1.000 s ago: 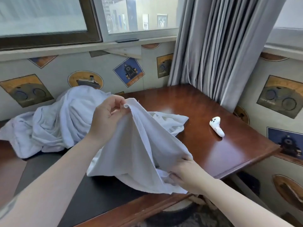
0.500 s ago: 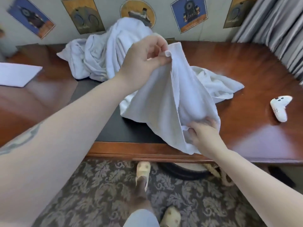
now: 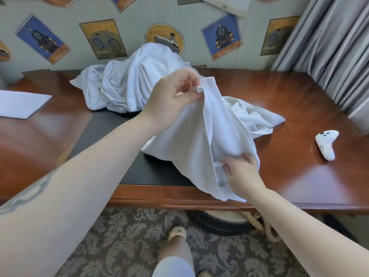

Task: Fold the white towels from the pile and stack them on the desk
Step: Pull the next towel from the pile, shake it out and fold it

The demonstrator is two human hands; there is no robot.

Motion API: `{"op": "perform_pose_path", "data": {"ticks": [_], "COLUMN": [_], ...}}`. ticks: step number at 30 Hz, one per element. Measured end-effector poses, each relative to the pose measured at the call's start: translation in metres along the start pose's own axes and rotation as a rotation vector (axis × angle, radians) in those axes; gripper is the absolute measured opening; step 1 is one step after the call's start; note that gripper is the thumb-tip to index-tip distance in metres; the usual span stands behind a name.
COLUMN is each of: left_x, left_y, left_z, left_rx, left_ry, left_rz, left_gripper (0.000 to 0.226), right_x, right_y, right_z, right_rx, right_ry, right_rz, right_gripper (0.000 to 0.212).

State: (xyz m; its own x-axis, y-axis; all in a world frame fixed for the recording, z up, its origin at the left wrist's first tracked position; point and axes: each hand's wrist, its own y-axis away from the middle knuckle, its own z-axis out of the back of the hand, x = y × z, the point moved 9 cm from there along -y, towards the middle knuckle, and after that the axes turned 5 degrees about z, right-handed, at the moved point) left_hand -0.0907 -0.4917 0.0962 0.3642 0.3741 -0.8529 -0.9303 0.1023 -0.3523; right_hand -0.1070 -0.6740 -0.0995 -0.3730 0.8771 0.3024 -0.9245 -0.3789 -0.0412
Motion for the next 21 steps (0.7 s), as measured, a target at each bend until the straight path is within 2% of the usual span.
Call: {"op": "perform_pose_path", "data": {"ticks": [6, 10, 16, 21], "left_x": [0.012, 0.019, 0.027, 0.032], "left_y": [0.007, 0.007, 0.022, 0.033], "left_z": [0.000, 0.001, -0.004, 0.009], "left_rx": [-0.008, -0.028, 0.031, -0.005], "left_ry": [-0.098, -0.093, -0.127, -0.111], "left_rz": [0.070, 0.126, 0.164, 0.192], "left_gripper": [0.020, 0.016, 0.014, 0.017], "right_x": [-0.008, -0.009, -0.010, 0.001], "right_y": [0.010, 0.016, 0.017, 0.008], "right_z": [-0.011, -0.007, -0.019, -0.029], "right_rx": [0.048, 0.024, 0.046, 0.043], "right_ry": [-0.099, -0.127, -0.122, -0.102], "right_rz": [-0.059, -0.044, -0.052, -0.073], "right_gripper": [0.033, 0.032, 0.032, 0.029]}}
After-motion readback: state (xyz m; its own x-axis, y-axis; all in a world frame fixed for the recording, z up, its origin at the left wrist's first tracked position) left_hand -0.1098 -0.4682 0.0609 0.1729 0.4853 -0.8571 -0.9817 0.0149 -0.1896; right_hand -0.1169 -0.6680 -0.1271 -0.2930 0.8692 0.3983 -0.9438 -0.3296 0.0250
